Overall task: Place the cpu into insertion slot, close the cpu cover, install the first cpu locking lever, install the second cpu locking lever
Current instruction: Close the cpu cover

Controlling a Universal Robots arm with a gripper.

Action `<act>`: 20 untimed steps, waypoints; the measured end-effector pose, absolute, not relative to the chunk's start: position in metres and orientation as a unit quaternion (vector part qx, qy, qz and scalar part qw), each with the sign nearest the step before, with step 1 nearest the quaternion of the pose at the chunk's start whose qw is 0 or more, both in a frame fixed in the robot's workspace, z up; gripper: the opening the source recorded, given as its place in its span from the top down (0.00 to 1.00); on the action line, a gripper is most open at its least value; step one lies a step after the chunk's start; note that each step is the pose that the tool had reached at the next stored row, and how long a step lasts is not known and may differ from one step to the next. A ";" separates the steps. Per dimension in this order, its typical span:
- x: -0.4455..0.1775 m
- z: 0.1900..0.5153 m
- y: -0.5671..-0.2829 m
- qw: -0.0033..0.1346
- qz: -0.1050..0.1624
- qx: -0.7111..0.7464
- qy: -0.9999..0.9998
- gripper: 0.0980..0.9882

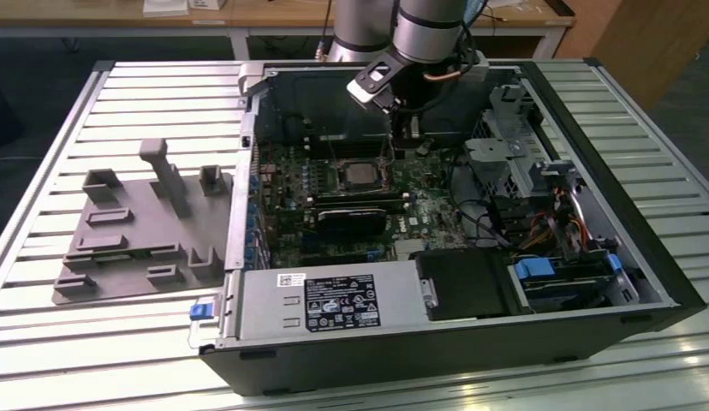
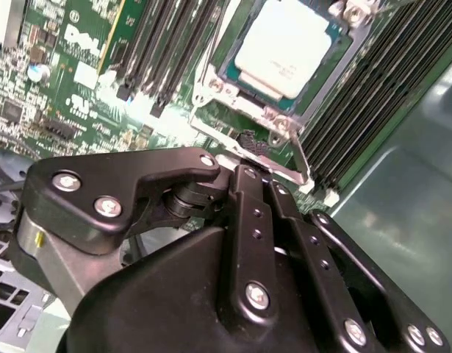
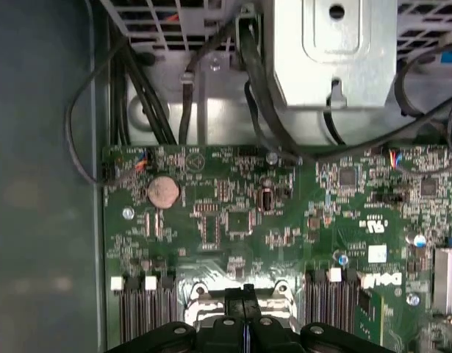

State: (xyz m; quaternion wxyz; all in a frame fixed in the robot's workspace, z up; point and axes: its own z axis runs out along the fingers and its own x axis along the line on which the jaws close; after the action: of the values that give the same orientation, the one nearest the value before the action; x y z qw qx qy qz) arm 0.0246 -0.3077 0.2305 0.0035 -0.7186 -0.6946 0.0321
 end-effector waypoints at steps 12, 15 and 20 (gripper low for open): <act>0.013 0.230 -0.308 0.003 0.031 -0.719 -0.695 1.00; 0.007 0.230 -0.308 -0.001 0.024 -0.719 -0.695 1.00; -0.003 0.229 -0.308 -0.013 0.010 -0.719 -0.695 1.00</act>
State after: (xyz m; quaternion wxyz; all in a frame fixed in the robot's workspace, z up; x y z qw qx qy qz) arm -0.0034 -0.3079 0.2286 -0.0128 -0.7192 -0.6946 0.0103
